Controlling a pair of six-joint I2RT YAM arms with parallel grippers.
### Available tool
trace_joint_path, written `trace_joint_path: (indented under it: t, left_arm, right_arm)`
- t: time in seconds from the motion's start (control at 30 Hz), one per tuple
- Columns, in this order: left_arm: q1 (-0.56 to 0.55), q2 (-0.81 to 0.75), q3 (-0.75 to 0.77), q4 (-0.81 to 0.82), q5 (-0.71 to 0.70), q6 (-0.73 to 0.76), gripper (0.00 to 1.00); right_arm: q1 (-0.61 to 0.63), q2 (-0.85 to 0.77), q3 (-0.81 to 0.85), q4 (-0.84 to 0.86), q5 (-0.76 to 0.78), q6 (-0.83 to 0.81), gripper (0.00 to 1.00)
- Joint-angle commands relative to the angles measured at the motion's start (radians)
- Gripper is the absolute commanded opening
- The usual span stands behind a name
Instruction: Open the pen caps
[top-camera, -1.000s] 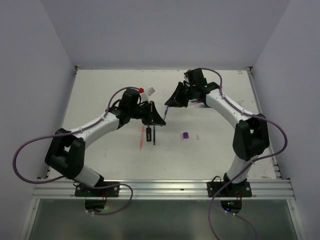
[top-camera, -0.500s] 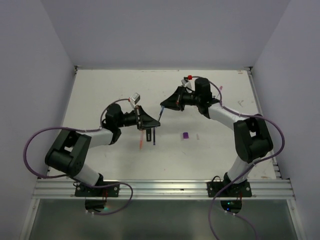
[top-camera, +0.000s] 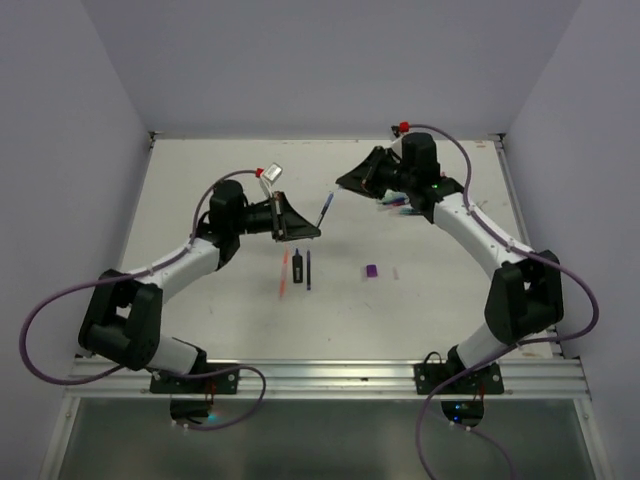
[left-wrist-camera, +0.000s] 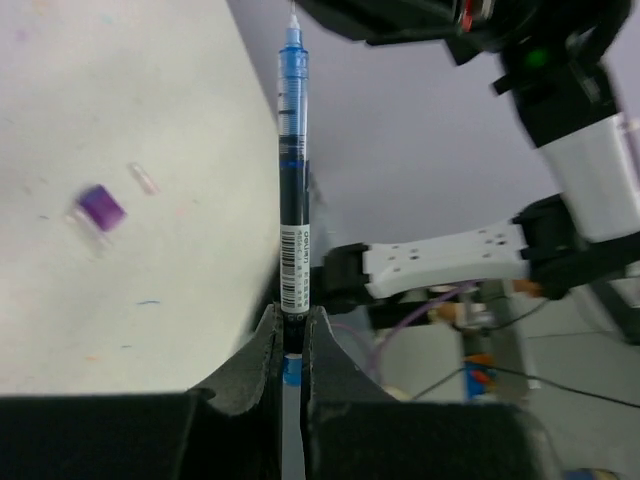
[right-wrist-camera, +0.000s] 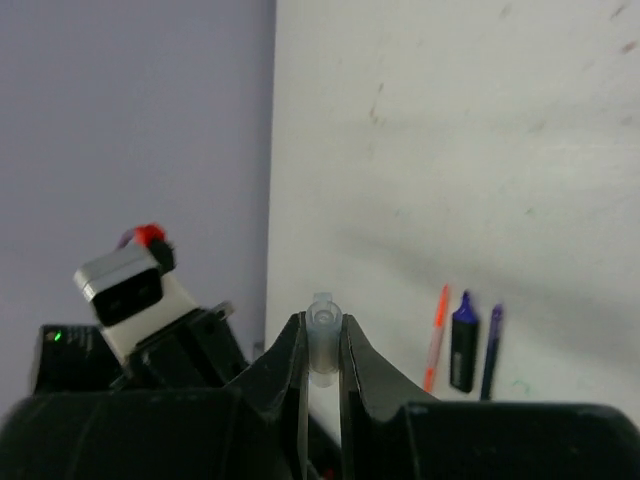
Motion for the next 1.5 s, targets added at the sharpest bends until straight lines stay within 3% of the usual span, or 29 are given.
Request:
trace_joint_path:
  t: [0.0,0.2,0.3,0.33,0.4,0.5,0.6,1.03,1.37,1.47]
  left_arm:
    - [-0.008,-0.073,0.128,-0.654,-0.075,0.536,0.00]
    - [-0.009,-0.129,0.082,-0.732,-0.198,0.608,0.00]
    - [-0.009,-0.134,0.111,-0.878,-0.363,0.669,0.00]
    - [-0.009,-0.132,0.128,-0.911,-0.466,0.698,0.00]
    - [-0.009,-0.139,0.133,-0.988,-0.616,0.715,0.00]
    - [-0.008,-0.169,0.079,-0.998,-0.747,0.723,0.00]
    - [-0.008,-0.172,0.001,-0.964,-0.790,0.711,0.00]
    - [-0.008,-0.134,-0.188,-0.736,-0.761,0.662,0.00]
    - [-0.009,-0.047,-0.223,-0.582,-0.648,0.585,0.00]
    - [-0.009,-0.016,-0.244,-0.521,-0.606,0.553,0.04]
  right_arm:
    - [-0.043,-0.049,0.064,-0.205,0.317,-0.141,0.00]
    - [-0.043,-0.012,0.107,-0.272,0.361,-0.132,0.00]
    - [-0.048,0.069,0.225,-0.483,0.373,-0.172,0.00]
    - [-0.048,0.091,0.266,-0.634,0.383,-0.228,0.00]
    - [-0.050,0.126,0.337,-0.741,0.405,-0.290,0.00]
    - [-0.056,0.112,0.305,-0.837,0.459,-0.382,0.00]
    - [-0.074,0.065,0.216,-0.858,0.484,-0.429,0.00]
    - [-0.165,0.046,0.003,-0.844,0.492,-0.502,0.00]
    - [-0.169,0.163,0.033,-0.840,0.512,-0.515,0.00]
    - [-0.169,0.209,0.056,-0.858,0.518,-0.537,0.00]
